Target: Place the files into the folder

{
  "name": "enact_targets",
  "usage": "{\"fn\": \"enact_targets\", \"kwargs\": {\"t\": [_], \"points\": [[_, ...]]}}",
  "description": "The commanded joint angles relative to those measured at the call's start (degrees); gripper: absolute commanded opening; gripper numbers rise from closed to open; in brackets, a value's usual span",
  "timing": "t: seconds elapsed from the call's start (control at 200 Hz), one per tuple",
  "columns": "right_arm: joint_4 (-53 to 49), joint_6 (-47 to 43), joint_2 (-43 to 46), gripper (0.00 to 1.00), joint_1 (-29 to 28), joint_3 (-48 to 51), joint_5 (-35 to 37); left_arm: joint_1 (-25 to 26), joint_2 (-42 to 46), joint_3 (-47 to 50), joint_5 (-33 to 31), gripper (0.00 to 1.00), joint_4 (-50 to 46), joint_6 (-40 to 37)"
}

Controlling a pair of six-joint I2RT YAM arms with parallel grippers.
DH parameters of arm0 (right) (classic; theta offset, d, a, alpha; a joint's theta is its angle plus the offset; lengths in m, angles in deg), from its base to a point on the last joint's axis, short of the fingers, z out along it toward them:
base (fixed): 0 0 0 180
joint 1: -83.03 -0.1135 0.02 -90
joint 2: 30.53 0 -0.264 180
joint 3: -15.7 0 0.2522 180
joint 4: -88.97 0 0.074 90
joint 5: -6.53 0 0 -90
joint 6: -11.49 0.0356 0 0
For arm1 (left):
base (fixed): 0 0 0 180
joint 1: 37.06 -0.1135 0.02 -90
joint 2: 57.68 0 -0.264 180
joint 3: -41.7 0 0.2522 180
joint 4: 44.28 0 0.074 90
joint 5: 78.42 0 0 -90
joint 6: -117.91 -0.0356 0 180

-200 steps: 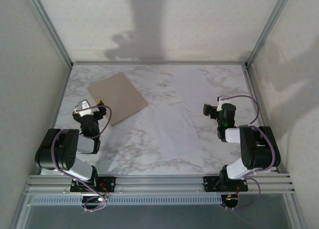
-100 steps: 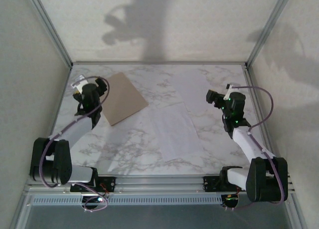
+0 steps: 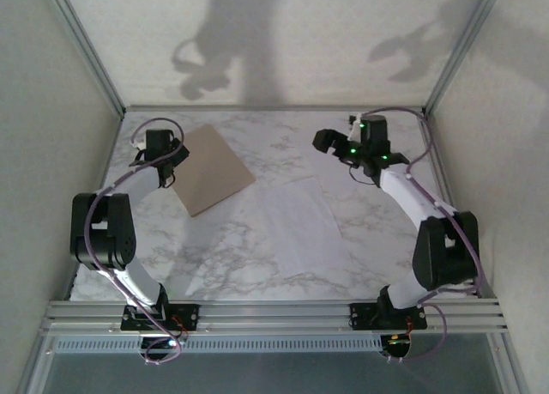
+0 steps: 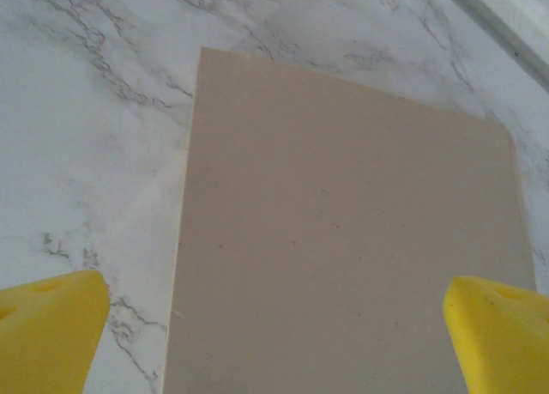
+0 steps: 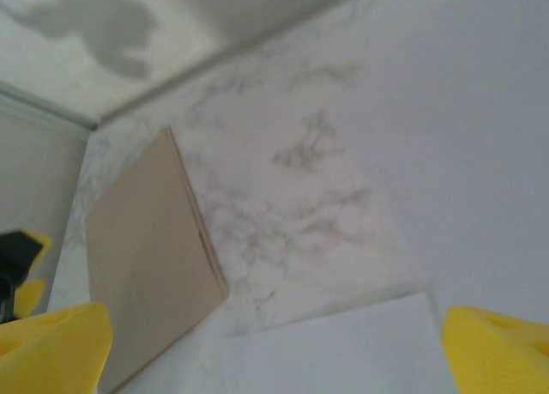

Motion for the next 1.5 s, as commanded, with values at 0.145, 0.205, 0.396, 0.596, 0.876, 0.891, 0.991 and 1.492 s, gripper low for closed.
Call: {"fn": "enact_targets", "kwargs": {"t": [0.145,0.205,0.396,0.596,0.876,0.891,0.991,1.492], "points": [[-4.9,1.0,-10.6,0.99,-7.3,-11.4,-1.8,-6.6,-8.1,-6.4,10.1,1.00,-3.6,-2.9],[-4.9,0.7,-13.5,0.99,-8.5,-13.6,-1.9,-6.8,-10.0,-8.0,11.9,0.99,-4.0,-4.0],[-3.0,-0.6,-22.1,0.98,-12.0,-18.9,-1.3,-6.7,-16.4,-13.7,17.6,0.87,-6.5,-6.5],[-6.0,-2.4,-32.7,0.93,-15.4,-28.9,-2.4,-6.7,-19.2,-16.5,18.1,0.87,-7.4,-9.1],[-14.6,-5.6,-46.4,0.83,-19.5,-46.3,-4.1,-5.6,-21.4,-21.2,17.6,0.82,-11.2,-14.0],[-15.0,-5.7,-47.0,0.83,-19.6,-47.2,-4.1,-5.6,-21.5,-21.2,17.8,0.82,-11.3,-14.0],[-17.7,-6.0,-50.2,0.82,-20.7,-52.3,-4.6,-5.6,-21.5,-21.9,17.9,0.82,-11.7,-13.7],[-19.9,-5.2,-53.8,0.80,-22.0,-56.7,-7.5,-5.5,-22.8,-23.5,15.9,1.00,-14.5,-11.5]]}}
